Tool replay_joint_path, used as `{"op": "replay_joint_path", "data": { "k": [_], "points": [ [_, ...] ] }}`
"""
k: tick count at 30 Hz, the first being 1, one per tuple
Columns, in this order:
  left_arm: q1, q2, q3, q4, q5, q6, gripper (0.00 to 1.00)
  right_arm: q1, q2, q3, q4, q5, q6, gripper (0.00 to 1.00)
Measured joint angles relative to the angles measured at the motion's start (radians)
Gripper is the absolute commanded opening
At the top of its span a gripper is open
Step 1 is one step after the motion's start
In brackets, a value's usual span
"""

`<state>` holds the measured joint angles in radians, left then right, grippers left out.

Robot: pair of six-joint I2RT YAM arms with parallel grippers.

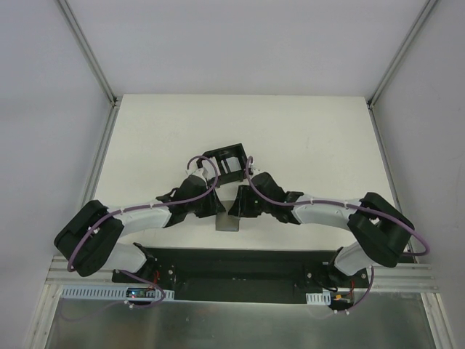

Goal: Put the credit cards into the card holder
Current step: Close the card holder at the center of the board.

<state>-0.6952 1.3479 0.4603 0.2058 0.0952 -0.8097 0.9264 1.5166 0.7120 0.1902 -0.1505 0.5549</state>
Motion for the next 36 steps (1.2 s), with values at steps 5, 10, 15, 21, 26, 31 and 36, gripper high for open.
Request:
{"op": "replay_joint_path", "data": {
  "k": [5,10,15,21,26,31,36],
  "points": [
    [-0.011,-0.017,-0.01,0.0,0.0,-0.01,0.43,0.0,-0.012,-0.028,0.043,-0.002,0.025,0.34],
    [-0.013,-0.039,-0.024,-0.005,0.005,-0.01,0.44,-0.002,-0.011,-0.04,0.069,-0.011,0.055,0.33],
    [-0.013,-0.049,-0.031,-0.005,0.008,-0.01,0.43,-0.002,-0.01,-0.043,0.089,-0.011,0.068,0.32],
    [-0.013,-0.049,-0.031,-0.005,0.019,-0.01,0.4,-0.005,-0.01,-0.057,0.095,-0.01,0.074,0.33],
    [-0.013,-0.055,-0.04,-0.003,0.035,-0.011,0.39,-0.009,-0.01,-0.057,0.098,-0.01,0.074,0.33],
    [-0.013,-0.053,-0.045,0.004,0.057,-0.011,0.38,-0.017,-0.01,-0.06,0.1,-0.001,0.08,0.33],
    [-0.018,-0.027,-0.046,0.034,0.076,-0.013,0.36,-0.025,0.0,-0.063,0.105,0.007,0.089,0.32]
  ]
}}
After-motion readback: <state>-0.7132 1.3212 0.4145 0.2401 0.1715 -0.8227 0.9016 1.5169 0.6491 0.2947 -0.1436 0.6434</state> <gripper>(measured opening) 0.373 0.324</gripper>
